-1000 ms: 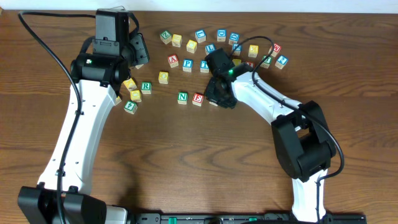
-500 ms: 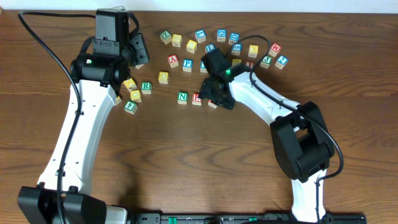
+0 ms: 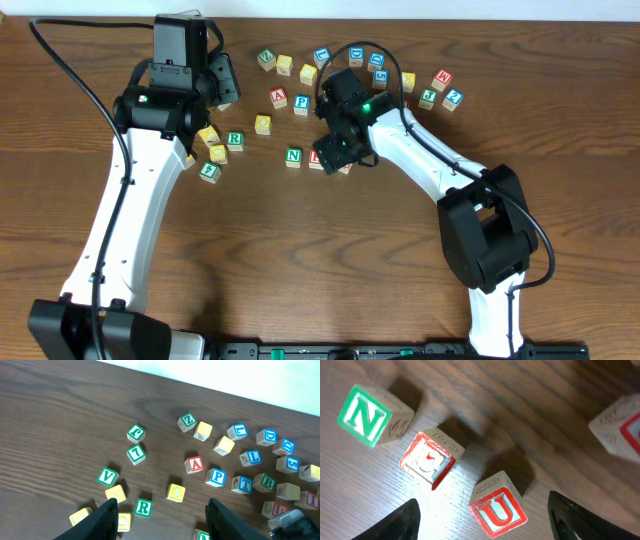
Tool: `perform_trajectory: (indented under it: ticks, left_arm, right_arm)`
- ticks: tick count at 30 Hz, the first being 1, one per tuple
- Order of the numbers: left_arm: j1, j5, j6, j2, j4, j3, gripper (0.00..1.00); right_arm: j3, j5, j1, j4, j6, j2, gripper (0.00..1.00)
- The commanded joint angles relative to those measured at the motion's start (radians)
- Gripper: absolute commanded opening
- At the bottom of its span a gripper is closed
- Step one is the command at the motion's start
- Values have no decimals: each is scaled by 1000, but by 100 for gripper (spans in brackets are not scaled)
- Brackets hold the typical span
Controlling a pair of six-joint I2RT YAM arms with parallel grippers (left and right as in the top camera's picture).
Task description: Spell out NEURIPS
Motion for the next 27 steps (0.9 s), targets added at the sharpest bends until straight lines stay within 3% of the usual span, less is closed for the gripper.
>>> perform_trajectory:
  ticks: [1,9,15,27]
  left_arm:
    - [6,-13,5,3,-3,-4,56]
    - [6,-12,5,3,-6,-4,55]
    - [6,-13,5,3,-6,-4,55]
    - [6,-12,5,3,-6,-6,56]
  right_arm:
    - [11,2,-1,-3,-124,31,72]
    - [11,25,-3,-9,-122,67,52]
    - [11,47,-8,-3,-39,66,37]
    - [11,45,-39,-7,460,66,34]
